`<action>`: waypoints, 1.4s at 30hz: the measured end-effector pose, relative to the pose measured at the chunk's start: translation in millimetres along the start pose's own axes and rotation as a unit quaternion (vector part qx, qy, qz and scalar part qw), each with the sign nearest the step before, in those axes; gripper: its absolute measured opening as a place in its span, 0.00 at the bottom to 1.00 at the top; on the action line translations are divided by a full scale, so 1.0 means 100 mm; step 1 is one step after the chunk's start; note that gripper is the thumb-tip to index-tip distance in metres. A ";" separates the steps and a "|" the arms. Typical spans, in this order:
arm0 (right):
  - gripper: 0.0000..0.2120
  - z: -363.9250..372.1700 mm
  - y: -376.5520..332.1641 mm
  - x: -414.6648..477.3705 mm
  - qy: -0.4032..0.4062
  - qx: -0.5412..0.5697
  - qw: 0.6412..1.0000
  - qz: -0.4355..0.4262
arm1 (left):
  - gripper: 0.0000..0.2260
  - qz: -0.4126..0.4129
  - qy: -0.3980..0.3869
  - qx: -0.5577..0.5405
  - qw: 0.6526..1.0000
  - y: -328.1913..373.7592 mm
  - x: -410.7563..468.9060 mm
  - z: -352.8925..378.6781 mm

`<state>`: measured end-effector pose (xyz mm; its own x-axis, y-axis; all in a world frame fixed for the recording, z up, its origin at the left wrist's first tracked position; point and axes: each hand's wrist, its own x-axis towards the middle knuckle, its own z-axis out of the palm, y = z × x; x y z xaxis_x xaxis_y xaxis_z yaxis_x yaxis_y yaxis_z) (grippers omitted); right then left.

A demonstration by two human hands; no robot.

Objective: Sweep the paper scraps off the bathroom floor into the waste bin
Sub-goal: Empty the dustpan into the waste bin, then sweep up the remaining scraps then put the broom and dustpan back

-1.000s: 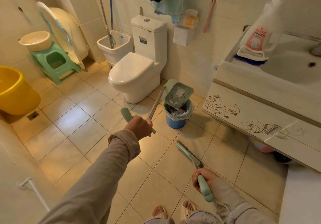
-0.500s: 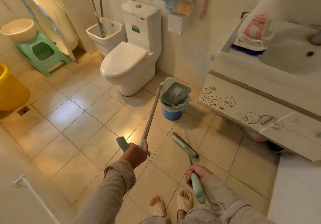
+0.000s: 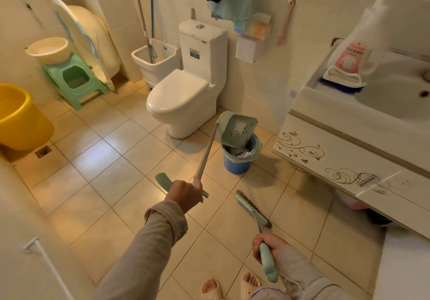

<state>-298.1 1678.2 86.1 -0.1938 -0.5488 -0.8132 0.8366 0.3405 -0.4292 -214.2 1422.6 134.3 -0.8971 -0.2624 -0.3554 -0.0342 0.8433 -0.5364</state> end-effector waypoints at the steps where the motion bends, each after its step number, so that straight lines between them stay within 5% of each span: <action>1: 0.15 0.06 -0.02 0.05 0.033 -0.012 0.999 0.032 | 0.21 -0.009 0.008 -0.021 1.000 0.03 0.01 0.01; 8: 0.18 0.14 -0.08 0.28 0.128 0.028 0.985 0.114 | 0.17 -0.148 0.029 -0.250 0.956 0.04 -0.11 0.02; 18: 0.17 0.29 0.01 0.37 0.140 0.105 0.977 0.126 | 0.15 -0.380 -0.019 -0.564 0.733 -0.23 -0.33 0.28; 26: 0.18 0.42 0.04 0.43 0.153 0.047 0.979 0.125 | 0.13 -0.393 -0.151 -0.556 0.717 -0.15 -0.61 0.60; 34: 0.17 0.71 0.09 0.60 0.142 0.116 0.977 0.109 | 0.16 -0.368 -0.207 -0.576 0.700 -0.25 -0.70 0.71; 42: 0.15 0.58 -0.25 0.39 0.087 0.024 0.996 0.021 | 0.13 -0.339 -0.211 -0.527 0.750 0.03 -0.82 0.72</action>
<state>-296.8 1604.1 87.9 -0.2410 -0.3924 -0.8876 0.8688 0.3203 -0.3775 -109.4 1413.0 107.0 -0.3046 -0.7363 -0.6043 -0.9485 0.2925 0.1218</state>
